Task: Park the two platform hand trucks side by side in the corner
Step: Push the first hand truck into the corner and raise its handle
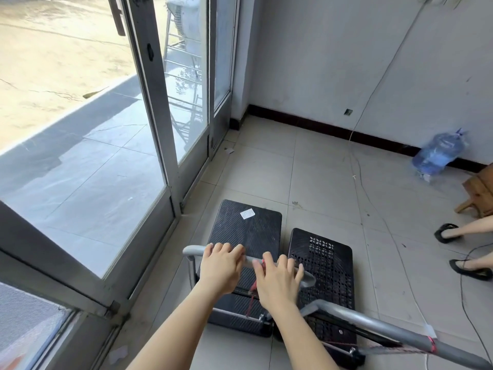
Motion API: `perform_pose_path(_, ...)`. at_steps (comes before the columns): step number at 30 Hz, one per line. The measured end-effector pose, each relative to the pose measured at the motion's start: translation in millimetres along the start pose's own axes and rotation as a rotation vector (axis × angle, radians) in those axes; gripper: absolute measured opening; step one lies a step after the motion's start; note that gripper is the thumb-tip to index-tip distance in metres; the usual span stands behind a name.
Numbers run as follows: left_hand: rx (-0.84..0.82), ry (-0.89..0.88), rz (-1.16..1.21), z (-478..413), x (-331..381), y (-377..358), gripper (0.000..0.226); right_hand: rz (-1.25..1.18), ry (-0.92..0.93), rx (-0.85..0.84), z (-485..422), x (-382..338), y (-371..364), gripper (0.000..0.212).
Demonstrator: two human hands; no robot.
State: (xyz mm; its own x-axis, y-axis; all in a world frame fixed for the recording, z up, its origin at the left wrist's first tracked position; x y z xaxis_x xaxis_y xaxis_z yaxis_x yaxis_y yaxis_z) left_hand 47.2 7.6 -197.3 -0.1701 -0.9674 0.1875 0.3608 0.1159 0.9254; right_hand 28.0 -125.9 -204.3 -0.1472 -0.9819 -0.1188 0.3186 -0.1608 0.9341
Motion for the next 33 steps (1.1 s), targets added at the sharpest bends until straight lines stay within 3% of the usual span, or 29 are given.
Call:
perform_pose_path(2,0.001,0.002,-0.002,-4,1,-1,0.064,-0.003,-0.003,0.026,-2,3,1,0.051)
perform_pose_path(6,0.155,0.002,-0.034,-10,-2,2,0.032,0.006,-0.015,0.102,-9,6,4,0.041)
perform_pose_path(17,0.364,-0.048,0.011,-57,-5,7,0.018,-0.016,-0.014,0.224,-52,12,9,0.041)
perform_pose_path(22,0.375,-0.067,-0.004,-97,-8,21,0.024,-0.016,0.004,0.321,-93,9,27,0.039)
perform_pose_path(27,0.404,-0.078,-0.002,-155,-18,44,0.023,0.003,-0.009,0.299,-152,-1,45,0.044)
perform_pose_path(33,0.286,-0.091,0.039,-257,-38,73,0.023,-0.025,-0.063,0.273,-248,-13,78,0.045)
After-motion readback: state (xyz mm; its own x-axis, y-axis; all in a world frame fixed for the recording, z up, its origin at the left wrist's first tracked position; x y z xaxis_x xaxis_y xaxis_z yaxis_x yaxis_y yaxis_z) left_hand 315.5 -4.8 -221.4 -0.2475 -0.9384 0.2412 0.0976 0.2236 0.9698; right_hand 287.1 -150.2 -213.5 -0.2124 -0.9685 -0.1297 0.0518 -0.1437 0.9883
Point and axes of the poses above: each hand's wrist, its own z-axis away from the middle knuckle, its own y-axis out of the back of the hand, x = y × z, the point moved 6 cm from there along -z, towards the middle knuckle, and after that the axes turned 15 degrees about -x, right-handed, at the moved point
